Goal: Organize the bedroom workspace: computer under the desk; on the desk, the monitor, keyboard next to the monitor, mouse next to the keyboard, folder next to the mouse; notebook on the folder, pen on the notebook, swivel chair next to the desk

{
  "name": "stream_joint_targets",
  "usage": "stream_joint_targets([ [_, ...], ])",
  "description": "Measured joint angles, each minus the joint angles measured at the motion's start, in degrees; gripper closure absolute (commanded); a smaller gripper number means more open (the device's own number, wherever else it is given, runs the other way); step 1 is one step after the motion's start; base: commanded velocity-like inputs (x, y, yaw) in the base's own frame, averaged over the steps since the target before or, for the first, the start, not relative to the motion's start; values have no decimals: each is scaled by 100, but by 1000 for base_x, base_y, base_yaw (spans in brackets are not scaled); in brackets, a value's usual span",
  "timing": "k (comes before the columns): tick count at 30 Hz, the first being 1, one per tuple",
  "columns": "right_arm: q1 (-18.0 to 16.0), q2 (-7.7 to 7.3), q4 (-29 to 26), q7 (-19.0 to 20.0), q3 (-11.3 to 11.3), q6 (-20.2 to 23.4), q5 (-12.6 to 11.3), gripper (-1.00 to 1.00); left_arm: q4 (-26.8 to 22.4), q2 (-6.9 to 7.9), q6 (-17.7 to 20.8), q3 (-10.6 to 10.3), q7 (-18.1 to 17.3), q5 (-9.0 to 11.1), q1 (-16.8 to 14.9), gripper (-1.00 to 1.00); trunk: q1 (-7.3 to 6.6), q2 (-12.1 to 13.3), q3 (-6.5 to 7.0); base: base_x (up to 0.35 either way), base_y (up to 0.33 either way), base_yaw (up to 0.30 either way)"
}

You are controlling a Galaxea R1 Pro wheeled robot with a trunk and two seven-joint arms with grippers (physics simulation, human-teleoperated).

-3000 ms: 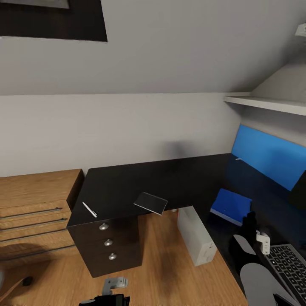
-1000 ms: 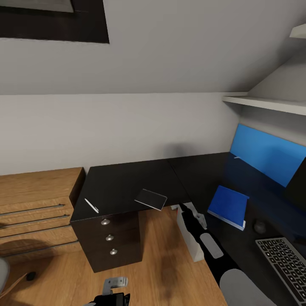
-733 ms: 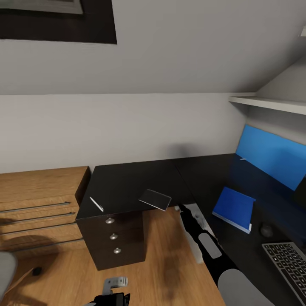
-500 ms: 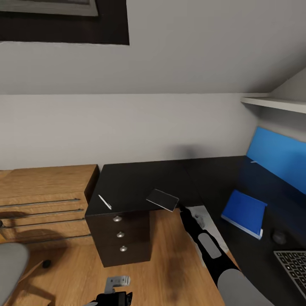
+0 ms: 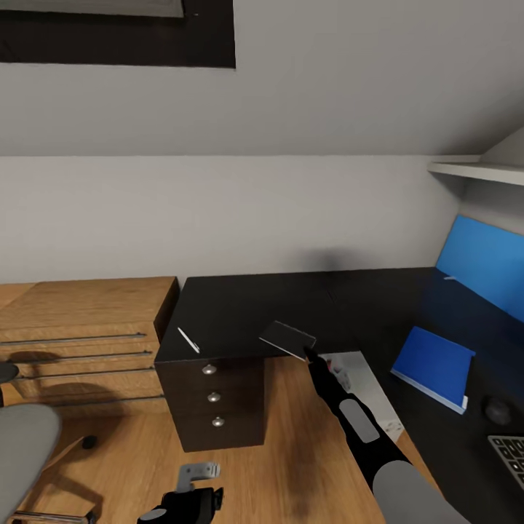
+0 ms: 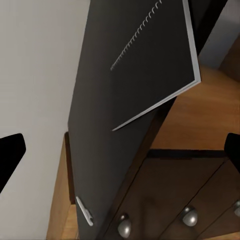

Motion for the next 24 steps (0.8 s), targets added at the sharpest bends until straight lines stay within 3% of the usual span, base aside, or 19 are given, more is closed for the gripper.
stream_joint_targets([
  [1, 0, 0, 6, 4, 0, 0, 0, -100, 0, -5, 1, -4, 175, 8, 0, -100, 22, -40, -18, 0, 0, 0],
  [5, 0, -1, 14, 8, -1, 0, 5, -100, 0, -7, 1, -6, 248, 14, 0, -100, 110, -201, -90, 0, 0, 0],
  [24, 0, -4, 26, 13, -1, 8, 7, -100, 16, -15, 1, -8, 272, 24, 0, -100, 527, -963, -431, 0, 0, 0],
])
